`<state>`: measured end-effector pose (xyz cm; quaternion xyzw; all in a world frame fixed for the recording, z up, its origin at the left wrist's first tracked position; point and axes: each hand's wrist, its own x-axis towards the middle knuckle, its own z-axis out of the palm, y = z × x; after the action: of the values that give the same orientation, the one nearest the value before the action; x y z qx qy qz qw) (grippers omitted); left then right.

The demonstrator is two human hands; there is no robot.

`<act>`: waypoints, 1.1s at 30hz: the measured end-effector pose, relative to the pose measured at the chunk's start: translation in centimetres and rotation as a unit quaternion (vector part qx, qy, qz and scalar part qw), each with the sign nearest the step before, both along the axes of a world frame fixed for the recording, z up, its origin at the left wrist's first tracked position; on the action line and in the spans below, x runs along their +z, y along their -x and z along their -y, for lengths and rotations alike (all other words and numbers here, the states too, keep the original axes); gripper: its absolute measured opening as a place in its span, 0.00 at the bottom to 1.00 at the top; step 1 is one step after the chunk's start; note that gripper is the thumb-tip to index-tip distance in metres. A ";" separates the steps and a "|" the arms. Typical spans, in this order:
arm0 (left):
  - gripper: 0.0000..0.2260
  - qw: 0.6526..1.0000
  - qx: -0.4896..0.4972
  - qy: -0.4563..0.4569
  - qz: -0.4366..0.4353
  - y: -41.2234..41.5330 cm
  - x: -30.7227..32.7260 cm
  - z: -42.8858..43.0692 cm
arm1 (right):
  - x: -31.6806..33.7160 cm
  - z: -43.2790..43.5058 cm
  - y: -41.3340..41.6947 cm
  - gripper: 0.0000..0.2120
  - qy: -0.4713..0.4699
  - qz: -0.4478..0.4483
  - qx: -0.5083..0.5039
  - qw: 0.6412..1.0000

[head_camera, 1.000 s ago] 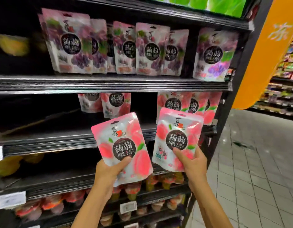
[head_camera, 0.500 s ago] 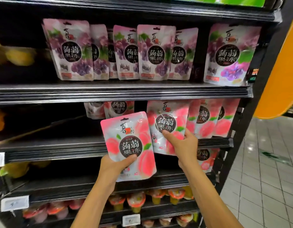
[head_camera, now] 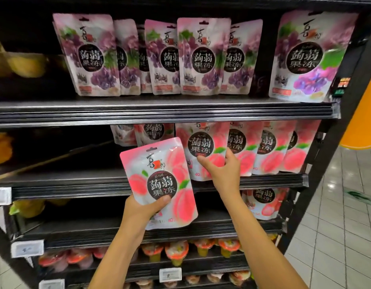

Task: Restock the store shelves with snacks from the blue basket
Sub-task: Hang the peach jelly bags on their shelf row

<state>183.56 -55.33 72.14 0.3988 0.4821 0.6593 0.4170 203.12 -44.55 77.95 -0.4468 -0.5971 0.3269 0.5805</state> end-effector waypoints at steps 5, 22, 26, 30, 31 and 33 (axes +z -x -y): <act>0.22 1.000 -0.003 -0.002 0.016 0.3 -0.6 0.1 | 0.0 1.2 -2.0 0.19 -0.036 0.139 -0.004 0.990; 0.23 0.999 -0.019 -0.007 0.026 -0.9 0.1 0.9 | -1.1 1.4 -1.6 0.16 0.011 0.216 -0.141 0.966; 0.23 0.999 -0.018 -0.011 0.024 -0.5 0.4 1.1 | -1.3 1.1 -2.2 0.12 0.020 0.241 -0.145 0.959; 0.22 0.999 -0.022 -0.011 0.027 -0.6 0.5 1.1 | -1.5 1.1 -2.7 0.12 0.013 0.217 -0.146 0.965; 0.22 0.999 -0.022 -0.011 0.027 -0.8 0.6 1.1 | -1.6 1.3 -2.7 0.11 0.008 0.208 -0.146 0.967; 0.21 0.999 -0.022 -0.009 0.024 -1.0 0.7 1.0 | -1.8 1.7 -2.6 0.11 -0.005 0.191 -0.155 0.969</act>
<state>184.53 -56.35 72.81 0.3972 0.4571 0.6638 0.4388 205.71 -46.20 76.18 -0.5852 -0.6223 0.1384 0.5012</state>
